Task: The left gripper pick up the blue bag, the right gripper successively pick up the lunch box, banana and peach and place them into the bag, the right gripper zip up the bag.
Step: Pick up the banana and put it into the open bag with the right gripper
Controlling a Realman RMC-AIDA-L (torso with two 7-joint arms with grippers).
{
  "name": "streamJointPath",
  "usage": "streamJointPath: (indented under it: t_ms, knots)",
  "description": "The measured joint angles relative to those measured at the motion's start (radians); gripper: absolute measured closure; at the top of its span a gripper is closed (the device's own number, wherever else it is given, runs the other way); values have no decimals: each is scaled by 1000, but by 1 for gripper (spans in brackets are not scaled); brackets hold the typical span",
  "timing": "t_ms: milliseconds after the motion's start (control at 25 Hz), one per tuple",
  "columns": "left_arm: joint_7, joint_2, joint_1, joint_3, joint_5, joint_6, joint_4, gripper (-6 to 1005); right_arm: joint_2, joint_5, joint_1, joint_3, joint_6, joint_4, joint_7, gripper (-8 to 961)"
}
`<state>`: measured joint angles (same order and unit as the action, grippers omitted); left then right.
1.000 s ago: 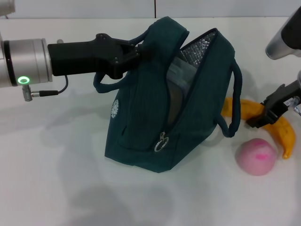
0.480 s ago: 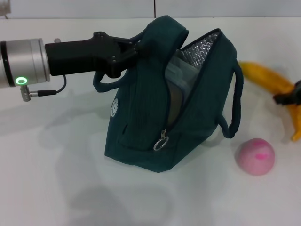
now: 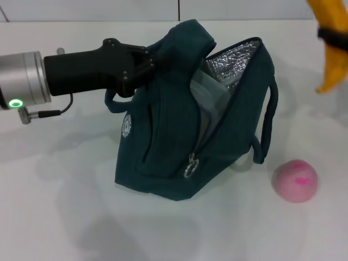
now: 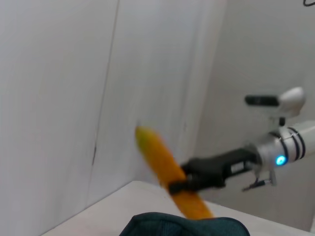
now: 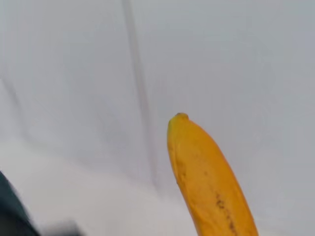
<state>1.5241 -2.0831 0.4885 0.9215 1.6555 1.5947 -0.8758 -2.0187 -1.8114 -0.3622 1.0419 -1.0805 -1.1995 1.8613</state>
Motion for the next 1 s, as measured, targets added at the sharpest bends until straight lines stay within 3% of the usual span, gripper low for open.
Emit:
streamJointPath:
  t_ms: [160, 320, 520, 640, 840, 1000]
  knots:
    - [-2, -1, -2, -1, -1, 3, 1, 963, 0, 394, 19, 19, -147, 105, -320, 514]
    - [-2, -1, -1, -1, -1, 3, 2, 963, 0, 600, -44, 24, -324, 295, -492, 512]
    - [-2, -2, 3, -1, -1, -1, 4, 963, -4, 655, -171, 40, -425, 523, -617, 509]
    - [-2, -3, 12, -1, -1, -3, 21, 963, -7, 679, -216, 75, -428, 593, -680, 508]
    - [-12, -2, 34, -1, -1, -8, 49, 963, -9, 824, -303, 273, -382, 742, -842, 505]
    - [-12, -2, 41, -1, -1, -22, 53, 963, -9, 877, -306, 379, -376, 754, -887, 503]
